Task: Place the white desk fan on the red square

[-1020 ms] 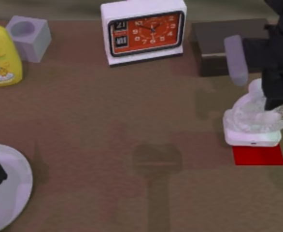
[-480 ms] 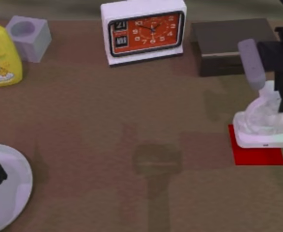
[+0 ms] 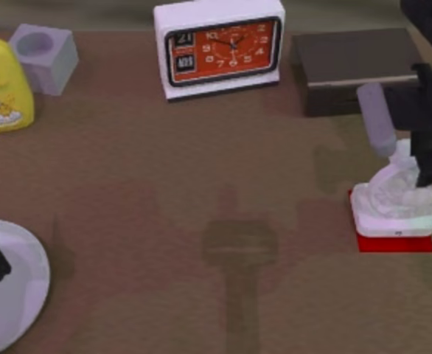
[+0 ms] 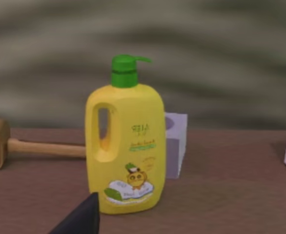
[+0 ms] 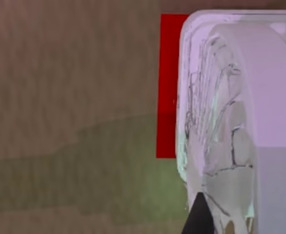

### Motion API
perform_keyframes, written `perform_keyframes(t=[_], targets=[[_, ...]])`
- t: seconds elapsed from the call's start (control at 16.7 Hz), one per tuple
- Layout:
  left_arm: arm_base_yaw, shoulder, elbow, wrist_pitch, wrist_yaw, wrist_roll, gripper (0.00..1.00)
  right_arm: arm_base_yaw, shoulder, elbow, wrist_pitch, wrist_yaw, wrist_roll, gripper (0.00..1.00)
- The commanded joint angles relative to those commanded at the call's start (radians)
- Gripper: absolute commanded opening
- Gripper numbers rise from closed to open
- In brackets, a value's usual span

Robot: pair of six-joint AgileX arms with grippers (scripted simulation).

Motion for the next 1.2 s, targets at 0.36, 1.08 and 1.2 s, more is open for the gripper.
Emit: perform_keyframes(t=[0.36,1.08,1.2], targets=[[0.000,0.000,0.000,0.000,0.000,0.000,1.00,0.000,0.000,0.000,0.000,0.000,0.000,0.38],[0.000,0.000,0.000,0.000,0.000,0.000,1.00,0.000,0.000,0.000,0.000,0.000,0.000,1.00],[0.000,0.000,0.000,0.000,0.000,0.000,1.00,0.000,0.000,0.000,0.000,0.000,0.000,1.00]])
